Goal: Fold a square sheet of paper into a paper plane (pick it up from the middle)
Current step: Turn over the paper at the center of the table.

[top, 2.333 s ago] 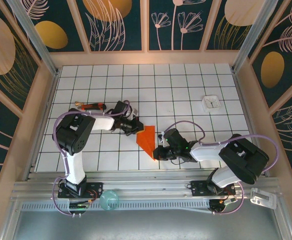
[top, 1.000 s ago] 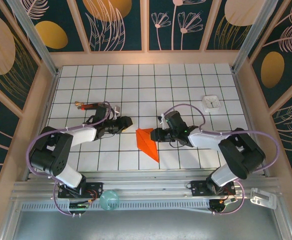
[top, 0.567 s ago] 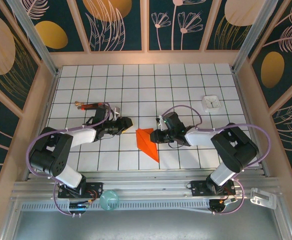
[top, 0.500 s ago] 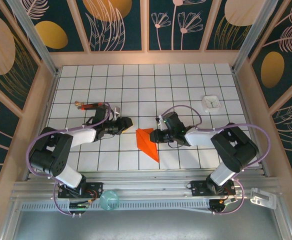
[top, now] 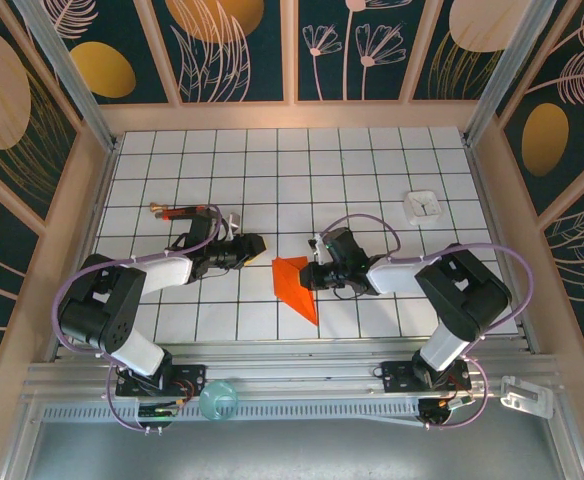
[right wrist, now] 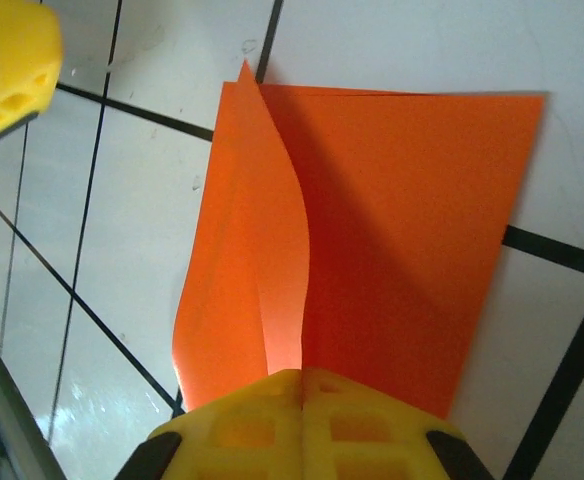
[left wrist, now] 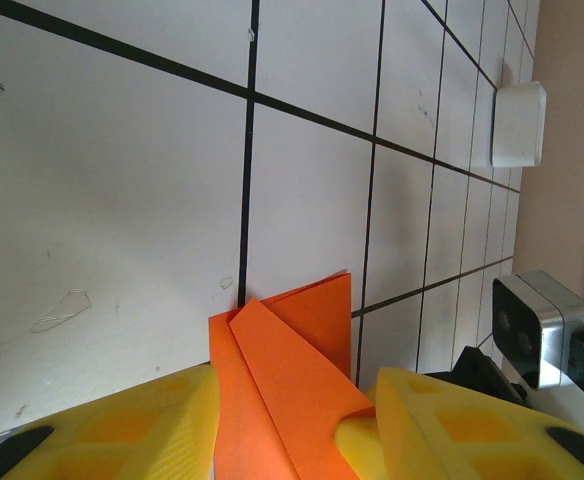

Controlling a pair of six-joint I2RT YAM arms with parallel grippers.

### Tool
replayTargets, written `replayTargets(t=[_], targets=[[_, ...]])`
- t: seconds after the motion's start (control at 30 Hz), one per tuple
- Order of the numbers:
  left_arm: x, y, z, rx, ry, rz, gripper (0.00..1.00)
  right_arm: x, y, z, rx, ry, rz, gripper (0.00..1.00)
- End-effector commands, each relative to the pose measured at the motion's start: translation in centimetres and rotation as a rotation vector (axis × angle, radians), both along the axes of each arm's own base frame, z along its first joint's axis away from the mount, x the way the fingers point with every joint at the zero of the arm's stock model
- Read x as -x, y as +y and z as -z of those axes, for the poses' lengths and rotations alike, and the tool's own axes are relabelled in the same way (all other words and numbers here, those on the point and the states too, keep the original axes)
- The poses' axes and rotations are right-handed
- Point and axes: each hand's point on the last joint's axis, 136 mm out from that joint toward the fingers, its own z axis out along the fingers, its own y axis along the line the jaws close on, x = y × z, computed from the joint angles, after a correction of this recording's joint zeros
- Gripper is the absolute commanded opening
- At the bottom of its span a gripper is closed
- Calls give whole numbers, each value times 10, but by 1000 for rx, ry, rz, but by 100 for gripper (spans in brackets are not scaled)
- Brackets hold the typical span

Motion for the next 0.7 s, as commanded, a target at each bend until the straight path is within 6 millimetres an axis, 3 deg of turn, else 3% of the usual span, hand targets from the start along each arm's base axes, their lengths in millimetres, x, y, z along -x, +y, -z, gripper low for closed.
replayTargets(t=[0.0,0.07,0.27,0.37,0.5,0.67], targets=[[-4,-2,-11,17,-22,2,46,-9,-7,-20,32,-66,4,0],[-7,0,-15,5,-39,-4,47,-18,-25,-36,94,-117,46,0],[-18,9,-30,-30,-110,-52,50,-41,-112,-86,523,-297,271,0],[-24,16,-36,-34,-138,-77,54,-44,-138,-108,725,-381,359,0],[-31,30,-42,-42,-163,-116,60,-44,-147,-115,955,-444,431,0],[-35,44,-43,-73,-172,-146,61,-39,-120,-93,1072,-472,441,0]])
